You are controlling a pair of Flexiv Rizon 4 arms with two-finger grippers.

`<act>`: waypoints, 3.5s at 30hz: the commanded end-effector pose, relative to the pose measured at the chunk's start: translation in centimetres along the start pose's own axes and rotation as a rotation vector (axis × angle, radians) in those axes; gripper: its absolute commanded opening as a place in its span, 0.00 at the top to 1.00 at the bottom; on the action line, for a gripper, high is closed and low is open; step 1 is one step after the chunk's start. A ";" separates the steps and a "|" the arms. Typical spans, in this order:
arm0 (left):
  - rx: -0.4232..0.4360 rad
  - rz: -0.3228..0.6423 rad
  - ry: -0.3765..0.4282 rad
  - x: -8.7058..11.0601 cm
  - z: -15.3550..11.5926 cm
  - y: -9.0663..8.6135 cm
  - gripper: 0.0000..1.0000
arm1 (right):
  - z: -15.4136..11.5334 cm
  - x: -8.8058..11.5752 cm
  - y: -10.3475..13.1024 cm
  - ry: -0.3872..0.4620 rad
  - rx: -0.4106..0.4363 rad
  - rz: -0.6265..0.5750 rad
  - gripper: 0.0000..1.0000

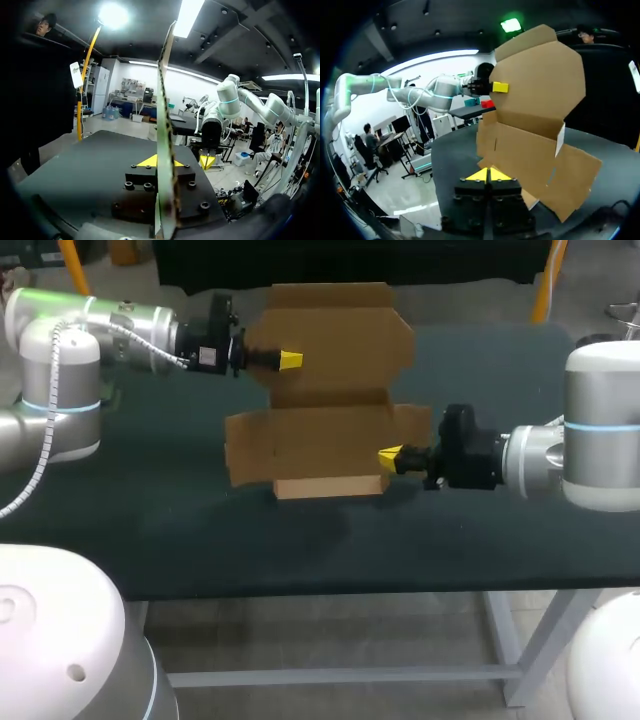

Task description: Assemble the packaging by folding the flat box into shape, placing the metal phone stand inside, and closing the box properly

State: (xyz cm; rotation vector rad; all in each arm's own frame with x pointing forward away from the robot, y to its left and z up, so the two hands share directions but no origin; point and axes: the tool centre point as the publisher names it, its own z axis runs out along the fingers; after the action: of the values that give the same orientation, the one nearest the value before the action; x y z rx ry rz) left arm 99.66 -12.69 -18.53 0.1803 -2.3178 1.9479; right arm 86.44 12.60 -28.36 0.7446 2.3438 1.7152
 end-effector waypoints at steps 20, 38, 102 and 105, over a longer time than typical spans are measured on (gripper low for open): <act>-0.002 0.000 0.008 -0.2 -0.1 0.1 1.00 | 5.2 1.4 -2.7 -0.121 -0.046 -0.058 1.00; -0.011 0.022 0.011 -0.1 0.0 0.6 1.00 | 8.9 -0.9 -4.9 -0.142 -0.058 -0.023 1.00; -0.007 0.032 0.019 -0.3 -0.3 1.1 1.00 | 15.1 -3.1 -9.6 -0.196 0.030 0.081 1.00; -0.007 0.032 0.019 -0.3 -0.3 1.1 1.00 | 15.2 -3.2 -9.8 -0.203 0.038 0.084 1.00</act>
State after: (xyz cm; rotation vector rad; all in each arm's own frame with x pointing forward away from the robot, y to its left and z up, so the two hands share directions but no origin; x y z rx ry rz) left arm 99.76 -12.43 -19.50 0.1307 -2.3324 1.9502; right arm 92.37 21.24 -42.62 0.9748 2.2585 1.5664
